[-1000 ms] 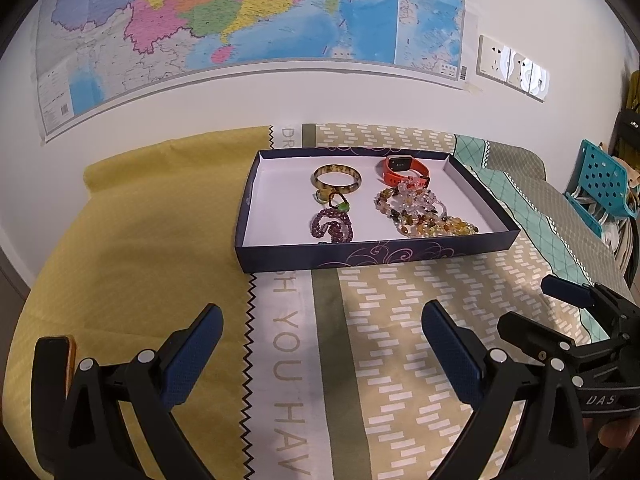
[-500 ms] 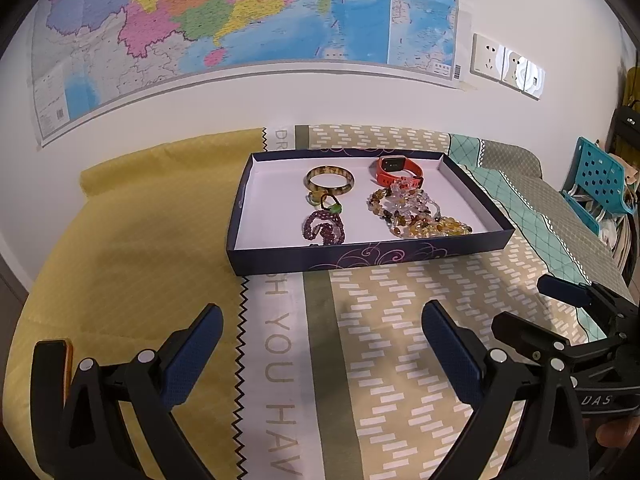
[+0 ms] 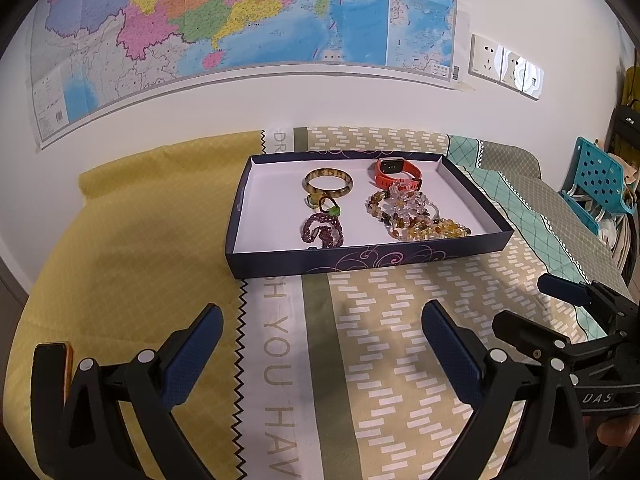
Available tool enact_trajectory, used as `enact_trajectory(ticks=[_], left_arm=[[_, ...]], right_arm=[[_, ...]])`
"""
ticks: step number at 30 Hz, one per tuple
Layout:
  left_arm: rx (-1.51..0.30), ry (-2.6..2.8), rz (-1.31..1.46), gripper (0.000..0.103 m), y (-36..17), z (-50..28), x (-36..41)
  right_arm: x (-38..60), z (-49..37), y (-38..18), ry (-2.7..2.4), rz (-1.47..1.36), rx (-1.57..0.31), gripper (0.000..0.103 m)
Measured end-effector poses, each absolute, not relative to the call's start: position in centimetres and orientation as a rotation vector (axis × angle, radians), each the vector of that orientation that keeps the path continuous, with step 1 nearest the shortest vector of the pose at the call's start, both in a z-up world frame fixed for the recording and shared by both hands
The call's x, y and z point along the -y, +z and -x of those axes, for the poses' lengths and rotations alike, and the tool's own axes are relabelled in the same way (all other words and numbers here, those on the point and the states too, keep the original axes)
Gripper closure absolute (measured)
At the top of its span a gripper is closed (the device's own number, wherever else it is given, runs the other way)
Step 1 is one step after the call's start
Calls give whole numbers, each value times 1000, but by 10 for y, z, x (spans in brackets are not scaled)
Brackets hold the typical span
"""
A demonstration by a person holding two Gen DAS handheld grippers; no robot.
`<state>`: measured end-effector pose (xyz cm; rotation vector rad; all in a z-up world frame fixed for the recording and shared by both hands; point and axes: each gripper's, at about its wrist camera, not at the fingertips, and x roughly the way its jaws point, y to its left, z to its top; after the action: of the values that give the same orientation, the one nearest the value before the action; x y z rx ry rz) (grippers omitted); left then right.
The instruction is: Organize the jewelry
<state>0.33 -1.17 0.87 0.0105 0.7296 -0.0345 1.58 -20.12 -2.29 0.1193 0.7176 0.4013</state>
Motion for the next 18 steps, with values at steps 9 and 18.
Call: enact_trajectory(ticks=[9,18], left_arm=[[-729,-35,-13,7,9,-4,12],[-722,-34,-28,7,8,-4,16]], right_arm=[[201,-16,-23,402,-120,-718,5],[201,-16,-23,403,-119,-719,5]])
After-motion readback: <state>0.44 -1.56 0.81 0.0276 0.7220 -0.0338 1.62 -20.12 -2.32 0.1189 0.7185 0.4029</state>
